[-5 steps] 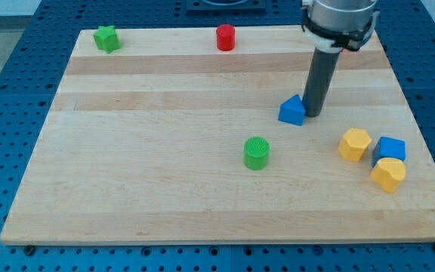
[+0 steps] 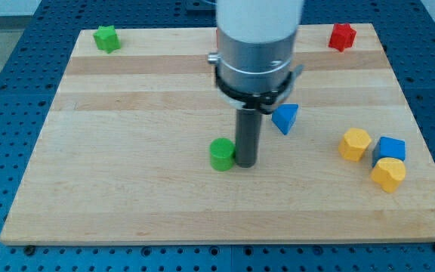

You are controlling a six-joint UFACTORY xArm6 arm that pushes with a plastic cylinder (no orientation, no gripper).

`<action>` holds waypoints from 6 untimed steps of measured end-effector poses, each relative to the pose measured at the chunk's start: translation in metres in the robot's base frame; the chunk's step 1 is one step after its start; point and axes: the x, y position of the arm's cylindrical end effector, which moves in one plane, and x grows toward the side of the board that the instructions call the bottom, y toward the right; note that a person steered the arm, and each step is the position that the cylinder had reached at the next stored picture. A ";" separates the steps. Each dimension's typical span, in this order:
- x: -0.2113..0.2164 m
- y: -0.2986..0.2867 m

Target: Slide the green circle towards the center left side

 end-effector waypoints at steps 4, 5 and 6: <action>-0.005 -0.112; -0.013 -0.138; -0.022 -0.156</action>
